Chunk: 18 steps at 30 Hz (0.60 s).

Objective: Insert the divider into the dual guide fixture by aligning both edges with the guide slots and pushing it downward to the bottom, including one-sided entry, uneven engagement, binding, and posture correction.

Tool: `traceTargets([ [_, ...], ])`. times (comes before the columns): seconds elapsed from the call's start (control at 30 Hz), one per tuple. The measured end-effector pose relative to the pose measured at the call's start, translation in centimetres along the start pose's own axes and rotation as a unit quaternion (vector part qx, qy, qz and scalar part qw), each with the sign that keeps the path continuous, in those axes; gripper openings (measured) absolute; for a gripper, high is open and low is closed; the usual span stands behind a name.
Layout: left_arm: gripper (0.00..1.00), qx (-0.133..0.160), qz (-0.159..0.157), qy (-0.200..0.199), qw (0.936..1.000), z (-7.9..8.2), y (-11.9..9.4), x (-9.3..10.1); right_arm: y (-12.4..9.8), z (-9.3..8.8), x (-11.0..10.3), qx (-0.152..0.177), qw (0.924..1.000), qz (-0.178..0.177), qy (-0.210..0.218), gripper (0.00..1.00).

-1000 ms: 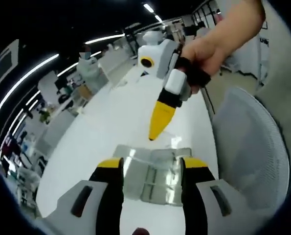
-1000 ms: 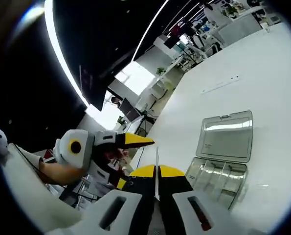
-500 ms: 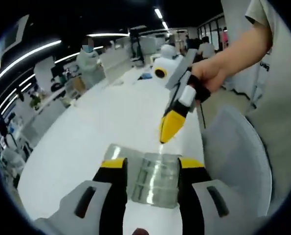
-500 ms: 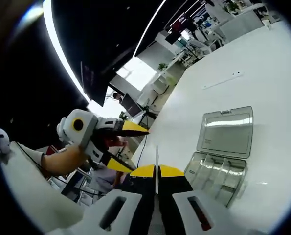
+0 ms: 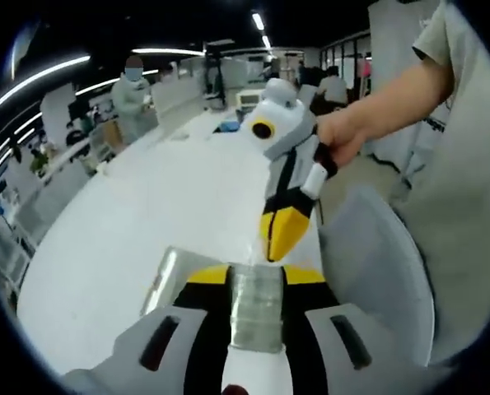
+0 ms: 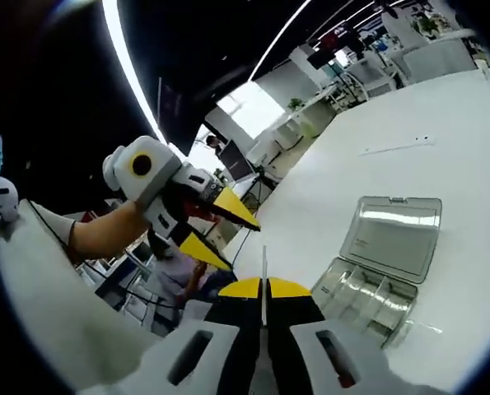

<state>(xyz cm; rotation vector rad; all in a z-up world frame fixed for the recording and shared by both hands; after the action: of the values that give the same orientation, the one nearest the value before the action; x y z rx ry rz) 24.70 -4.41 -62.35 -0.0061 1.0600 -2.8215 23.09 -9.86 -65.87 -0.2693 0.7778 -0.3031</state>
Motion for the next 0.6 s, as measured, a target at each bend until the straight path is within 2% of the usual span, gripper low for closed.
traceTargets([
  [0.2, 0.1, -0.013, -0.016, 0.013, 0.9997, 0.1, 0.2, 0.6, 0.4, -0.4, -0.6, -0.017, 0.9985, 0.004, -0.052, 0.0],
  [0.47, 0.09, -0.037, -0.033, 0.012, 0.9987, -0.3, 0.3, 0.9, 0.7, -0.4, -1.2, -0.022, 0.9951, 0.011, -0.096, 0.0],
  [0.6, 0.06, -0.047, -0.043, 0.013, 0.9979, -0.5, 0.3, 1.2, 0.7, -0.5, -1.4, -0.027, 0.9911, 0.012, -0.13, 0.0],
])
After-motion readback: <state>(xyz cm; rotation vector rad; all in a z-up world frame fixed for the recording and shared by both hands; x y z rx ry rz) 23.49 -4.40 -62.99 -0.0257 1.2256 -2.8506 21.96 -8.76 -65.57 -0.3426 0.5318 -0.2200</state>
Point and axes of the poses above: the point that each gripper's makers call its tool centre point, and the gripper's own axes: y roughly forward along the fingers, x roughly to its right, z roughly out of its top, the point moved 3 cm from there along -y, roughly backward along the fingers, and after that the axes turned 4 degrees about -x, right-handed, at the moved point
